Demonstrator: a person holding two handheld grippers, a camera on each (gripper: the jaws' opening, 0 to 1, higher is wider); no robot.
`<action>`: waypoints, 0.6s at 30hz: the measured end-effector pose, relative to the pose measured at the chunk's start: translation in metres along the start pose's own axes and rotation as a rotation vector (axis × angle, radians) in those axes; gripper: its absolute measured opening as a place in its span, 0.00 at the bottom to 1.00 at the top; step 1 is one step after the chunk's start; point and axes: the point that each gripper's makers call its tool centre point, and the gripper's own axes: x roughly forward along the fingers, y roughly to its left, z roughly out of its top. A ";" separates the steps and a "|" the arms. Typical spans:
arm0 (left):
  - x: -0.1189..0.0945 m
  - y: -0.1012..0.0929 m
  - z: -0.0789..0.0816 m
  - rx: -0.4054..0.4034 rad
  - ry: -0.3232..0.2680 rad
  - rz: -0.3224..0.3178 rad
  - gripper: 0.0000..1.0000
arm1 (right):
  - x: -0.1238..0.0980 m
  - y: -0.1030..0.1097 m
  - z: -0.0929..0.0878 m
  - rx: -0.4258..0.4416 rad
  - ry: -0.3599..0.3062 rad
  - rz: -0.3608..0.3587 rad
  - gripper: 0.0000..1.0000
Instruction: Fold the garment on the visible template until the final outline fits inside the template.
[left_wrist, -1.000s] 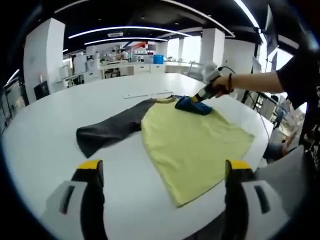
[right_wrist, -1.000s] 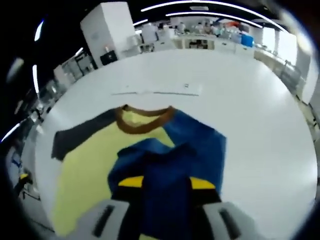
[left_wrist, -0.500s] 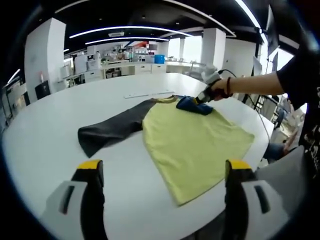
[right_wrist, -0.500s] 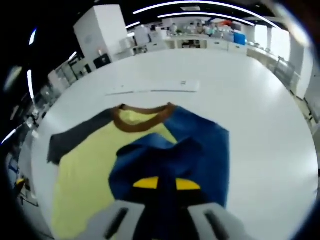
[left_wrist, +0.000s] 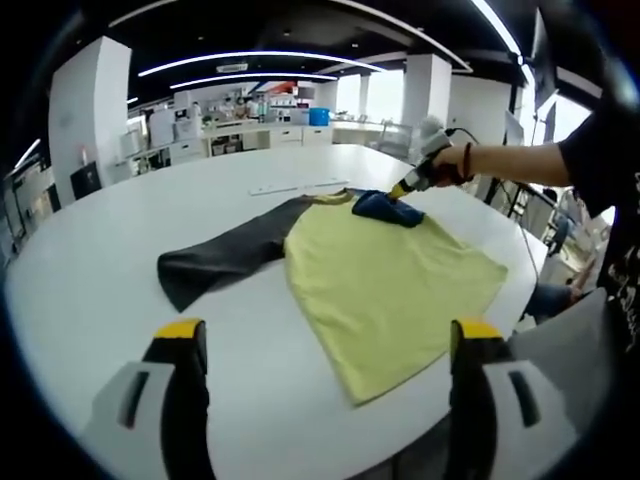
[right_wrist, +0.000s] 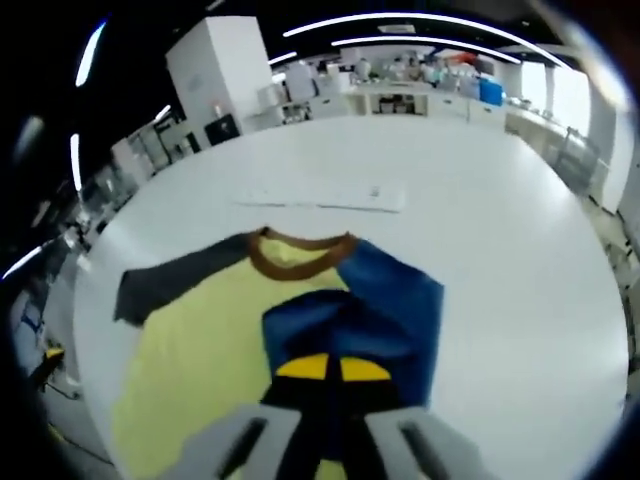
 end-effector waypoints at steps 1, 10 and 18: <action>0.000 0.000 0.000 0.002 0.002 0.001 0.99 | -0.002 0.001 0.001 -0.012 -0.003 0.002 0.00; -0.003 -0.003 0.003 0.014 -0.008 -0.007 0.99 | -0.031 0.015 0.018 -0.066 -0.048 0.016 0.00; -0.006 -0.006 0.004 0.014 -0.018 -0.013 0.99 | -0.041 0.054 0.034 -0.099 -0.075 0.095 0.00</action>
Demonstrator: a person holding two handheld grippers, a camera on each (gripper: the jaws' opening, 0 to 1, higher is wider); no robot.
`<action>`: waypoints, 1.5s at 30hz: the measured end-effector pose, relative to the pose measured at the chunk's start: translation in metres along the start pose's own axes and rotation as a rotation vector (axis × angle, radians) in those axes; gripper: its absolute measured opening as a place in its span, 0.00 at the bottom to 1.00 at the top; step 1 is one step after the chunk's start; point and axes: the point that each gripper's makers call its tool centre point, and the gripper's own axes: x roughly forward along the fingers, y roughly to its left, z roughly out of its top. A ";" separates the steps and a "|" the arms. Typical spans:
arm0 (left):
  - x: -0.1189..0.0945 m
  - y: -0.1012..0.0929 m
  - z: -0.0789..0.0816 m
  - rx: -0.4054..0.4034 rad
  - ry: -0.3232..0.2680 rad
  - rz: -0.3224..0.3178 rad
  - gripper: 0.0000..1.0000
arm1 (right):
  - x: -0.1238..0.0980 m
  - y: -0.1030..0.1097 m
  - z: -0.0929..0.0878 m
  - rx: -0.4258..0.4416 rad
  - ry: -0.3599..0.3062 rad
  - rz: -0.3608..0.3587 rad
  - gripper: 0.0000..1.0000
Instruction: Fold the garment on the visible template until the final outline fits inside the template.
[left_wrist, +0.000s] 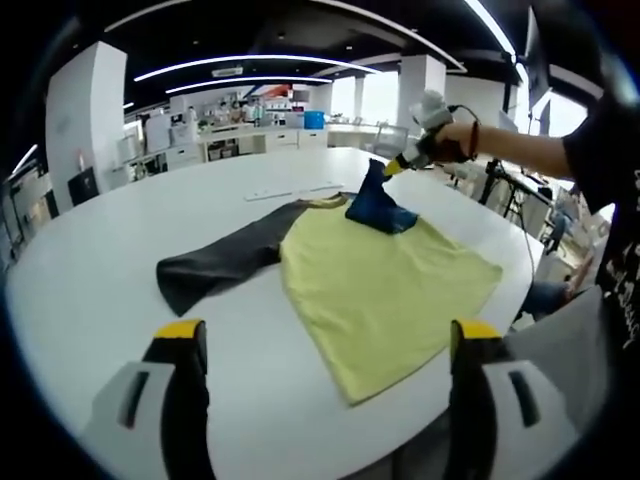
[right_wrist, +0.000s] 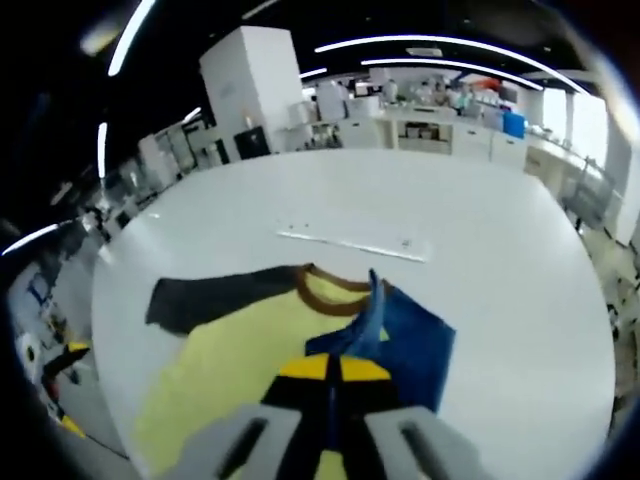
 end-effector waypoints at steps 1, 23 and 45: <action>-0.001 0.000 -0.001 -0.001 0.000 0.000 0.99 | 0.002 0.006 0.001 -0.001 0.005 0.014 0.00; -0.006 0.003 -0.010 -0.023 0.017 0.020 0.99 | 0.037 0.117 -0.009 -0.055 0.074 0.226 0.00; -0.003 0.005 -0.012 -0.036 0.015 0.015 0.99 | 0.074 0.157 -0.099 -0.119 0.253 0.247 0.00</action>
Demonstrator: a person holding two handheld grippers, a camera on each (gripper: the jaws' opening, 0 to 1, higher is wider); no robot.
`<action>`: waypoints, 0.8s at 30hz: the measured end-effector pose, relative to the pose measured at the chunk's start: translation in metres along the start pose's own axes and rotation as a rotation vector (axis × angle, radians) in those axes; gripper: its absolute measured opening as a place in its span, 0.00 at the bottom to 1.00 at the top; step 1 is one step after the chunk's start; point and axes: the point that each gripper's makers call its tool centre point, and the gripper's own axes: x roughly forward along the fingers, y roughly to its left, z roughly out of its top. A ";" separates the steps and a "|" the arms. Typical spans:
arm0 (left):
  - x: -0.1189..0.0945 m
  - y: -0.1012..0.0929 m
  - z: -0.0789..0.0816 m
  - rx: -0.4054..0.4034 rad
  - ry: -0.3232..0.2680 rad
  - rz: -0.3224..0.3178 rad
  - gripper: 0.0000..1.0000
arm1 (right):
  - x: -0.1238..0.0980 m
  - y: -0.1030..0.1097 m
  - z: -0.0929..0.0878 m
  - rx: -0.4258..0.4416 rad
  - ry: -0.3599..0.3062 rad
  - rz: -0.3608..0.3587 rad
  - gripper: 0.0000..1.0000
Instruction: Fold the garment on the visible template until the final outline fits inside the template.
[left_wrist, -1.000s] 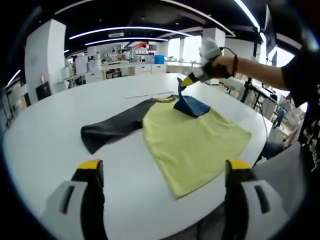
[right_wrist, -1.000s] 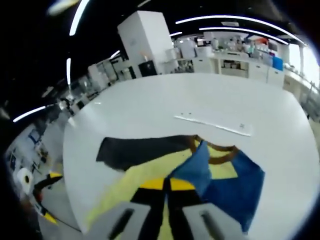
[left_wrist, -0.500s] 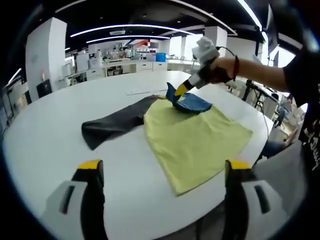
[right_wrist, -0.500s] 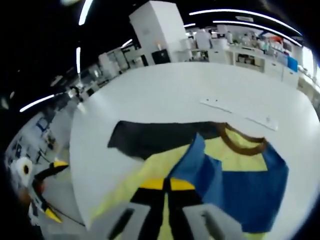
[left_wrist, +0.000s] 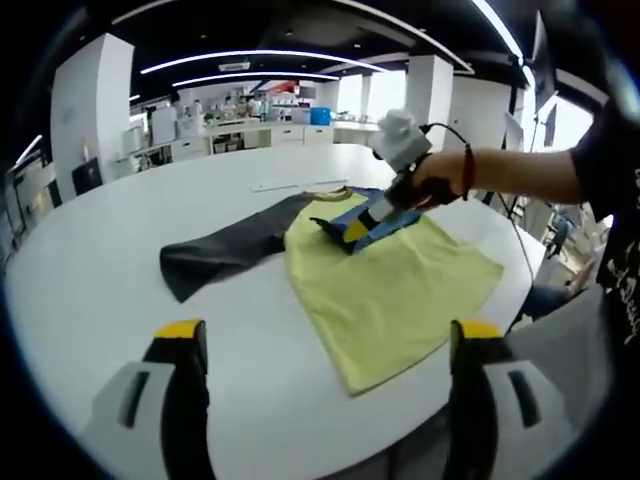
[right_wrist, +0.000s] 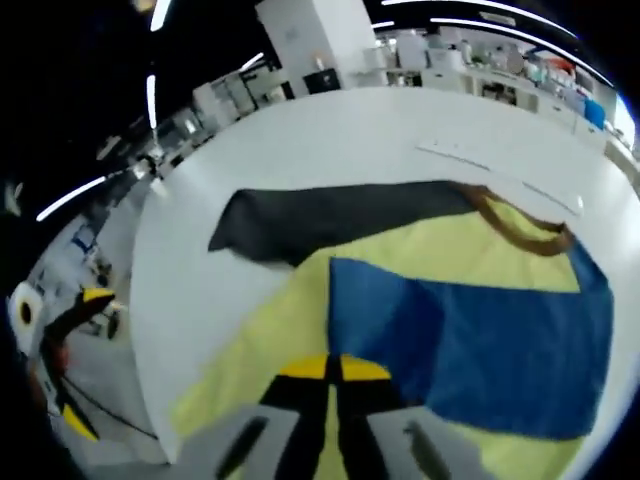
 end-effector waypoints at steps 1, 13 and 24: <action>0.000 0.000 -0.001 -0.003 0.001 0.000 0.99 | 0.000 0.000 -0.001 0.001 0.001 0.002 0.00; 0.001 -0.001 -0.001 0.000 0.009 0.003 0.99 | -0.013 -0.001 0.010 -0.057 -0.080 0.002 0.37; 0.001 0.002 0.003 0.003 0.000 0.003 0.99 | -0.063 -0.051 0.016 -0.079 -0.186 -0.131 0.79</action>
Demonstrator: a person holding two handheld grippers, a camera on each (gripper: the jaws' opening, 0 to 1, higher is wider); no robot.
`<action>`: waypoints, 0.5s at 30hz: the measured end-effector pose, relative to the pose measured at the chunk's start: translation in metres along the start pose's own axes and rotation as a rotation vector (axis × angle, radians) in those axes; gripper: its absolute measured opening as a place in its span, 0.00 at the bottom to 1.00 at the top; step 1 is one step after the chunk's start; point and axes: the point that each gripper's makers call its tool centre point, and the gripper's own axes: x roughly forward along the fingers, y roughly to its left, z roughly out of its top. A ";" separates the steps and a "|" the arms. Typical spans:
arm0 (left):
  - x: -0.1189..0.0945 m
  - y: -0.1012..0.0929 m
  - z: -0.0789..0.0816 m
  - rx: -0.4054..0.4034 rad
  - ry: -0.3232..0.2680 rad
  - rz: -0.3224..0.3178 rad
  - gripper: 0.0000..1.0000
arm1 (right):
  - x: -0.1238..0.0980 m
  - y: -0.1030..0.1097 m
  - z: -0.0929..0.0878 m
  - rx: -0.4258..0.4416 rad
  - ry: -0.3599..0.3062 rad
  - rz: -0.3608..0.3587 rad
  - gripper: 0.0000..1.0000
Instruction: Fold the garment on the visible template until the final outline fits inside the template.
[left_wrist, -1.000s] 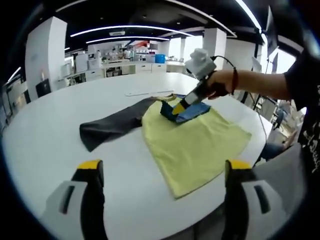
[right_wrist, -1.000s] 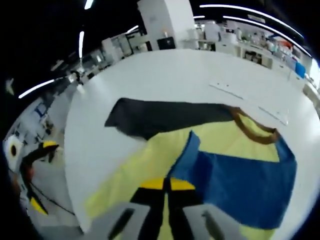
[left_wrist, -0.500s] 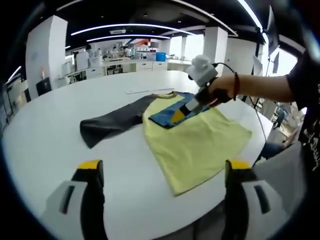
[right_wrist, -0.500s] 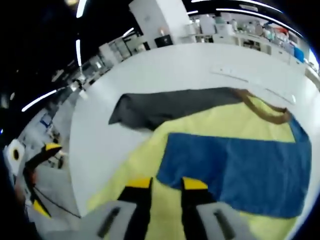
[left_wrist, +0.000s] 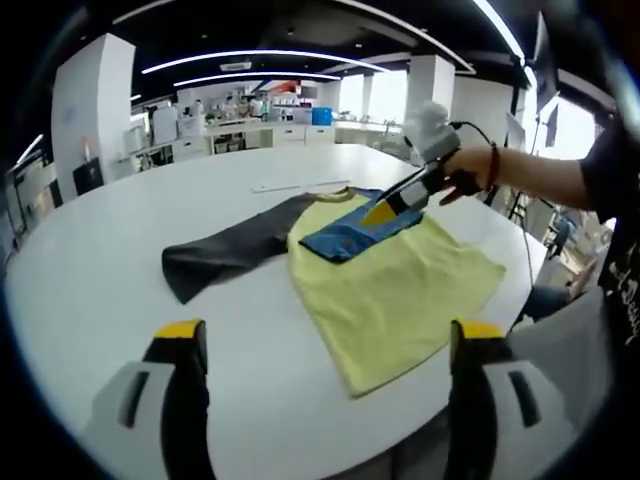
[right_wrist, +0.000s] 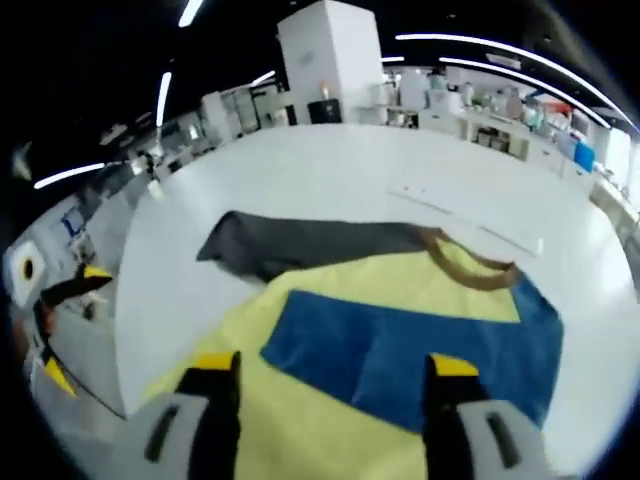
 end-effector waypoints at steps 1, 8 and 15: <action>0.000 0.000 0.000 0.001 0.001 0.000 0.99 | -0.004 -0.005 0.000 0.005 -0.006 -0.016 0.80; 0.001 0.000 0.003 0.006 -0.004 -0.002 0.99 | -0.025 -0.046 -0.007 0.050 -0.036 -0.079 0.92; 0.004 -0.003 0.004 0.014 -0.001 -0.008 0.99 | -0.048 -0.087 -0.027 0.089 -0.036 -0.154 0.94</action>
